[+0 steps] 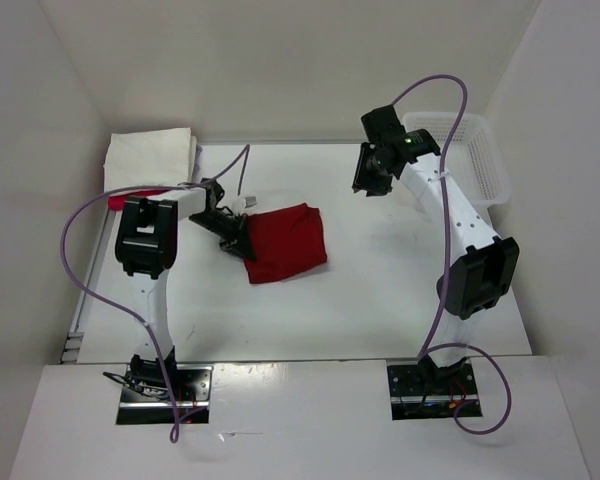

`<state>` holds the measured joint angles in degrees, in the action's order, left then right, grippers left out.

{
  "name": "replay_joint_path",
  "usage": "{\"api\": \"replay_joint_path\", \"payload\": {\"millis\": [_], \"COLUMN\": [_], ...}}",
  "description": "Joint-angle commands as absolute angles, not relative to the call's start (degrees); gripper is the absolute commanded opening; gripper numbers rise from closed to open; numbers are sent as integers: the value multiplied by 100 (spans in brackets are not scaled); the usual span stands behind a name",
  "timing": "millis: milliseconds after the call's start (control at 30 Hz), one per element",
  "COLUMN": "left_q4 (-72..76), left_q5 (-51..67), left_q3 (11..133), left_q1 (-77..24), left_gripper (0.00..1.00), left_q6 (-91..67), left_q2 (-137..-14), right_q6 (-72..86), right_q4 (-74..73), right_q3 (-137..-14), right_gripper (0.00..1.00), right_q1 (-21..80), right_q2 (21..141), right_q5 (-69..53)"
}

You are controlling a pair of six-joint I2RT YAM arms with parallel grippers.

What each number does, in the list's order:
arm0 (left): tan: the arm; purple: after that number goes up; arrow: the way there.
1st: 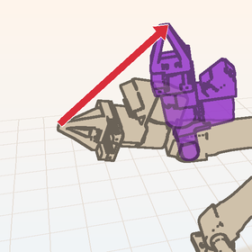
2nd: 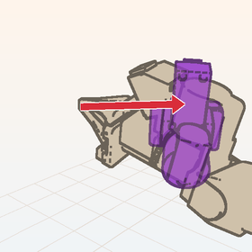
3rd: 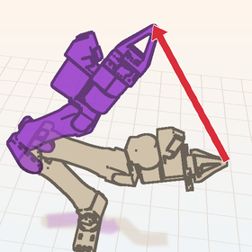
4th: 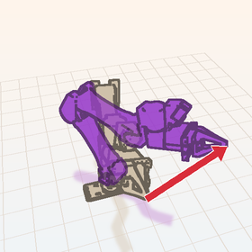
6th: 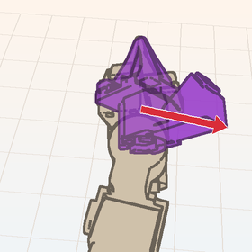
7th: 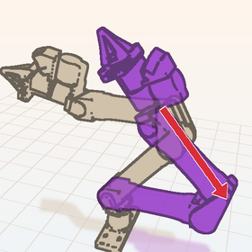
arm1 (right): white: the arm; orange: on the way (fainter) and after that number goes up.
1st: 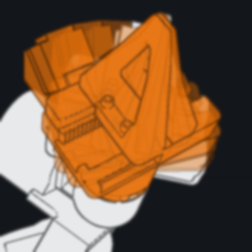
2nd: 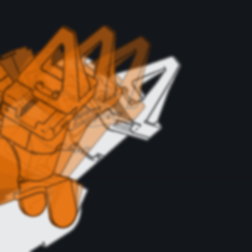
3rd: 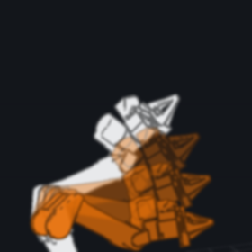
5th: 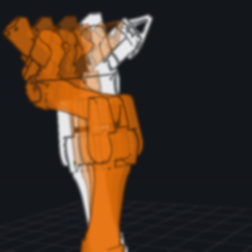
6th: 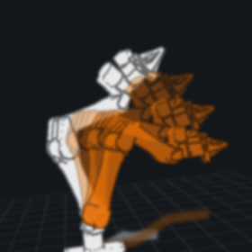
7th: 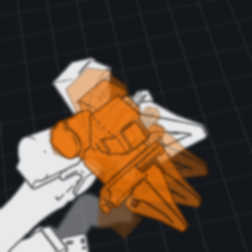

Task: Fold and stack the t-shirts
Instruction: Put the neatly folded tshirt into the corner of the board with the left arm

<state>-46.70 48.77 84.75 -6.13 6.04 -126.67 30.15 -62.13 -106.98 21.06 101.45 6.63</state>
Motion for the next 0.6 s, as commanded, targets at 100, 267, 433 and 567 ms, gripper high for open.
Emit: {"api": "replay_joint_path", "payload": {"millis": [100, 267, 433, 567], "left_q4": [-3674, -3674, -3735, -3788], "left_q5": [3447, 1596, 3, -1176], "left_q3": [8938, 9465, 10387, 11301], "left_q1": [-536, -536, -536, -536], "left_gripper": [0, 0, 0, 0], "left_q6": [1098, 1827, 2363, 2881], "left_q2": [-12059, -11795, -12163, -12559], "right_q6": [2997, 2945, 2944, 2892], "right_q4": [-6091, -6038, -6038, -6038], "right_q3": [-10661, -10714, -10828, -10881], "right_gripper": [38, 37, 37, 37], "right_q1": [2065, 2013, 2013, 2013], "right_q2": [9923, 9923, 10028, 10028], "right_q5": [686, 686, 686, 633]}}
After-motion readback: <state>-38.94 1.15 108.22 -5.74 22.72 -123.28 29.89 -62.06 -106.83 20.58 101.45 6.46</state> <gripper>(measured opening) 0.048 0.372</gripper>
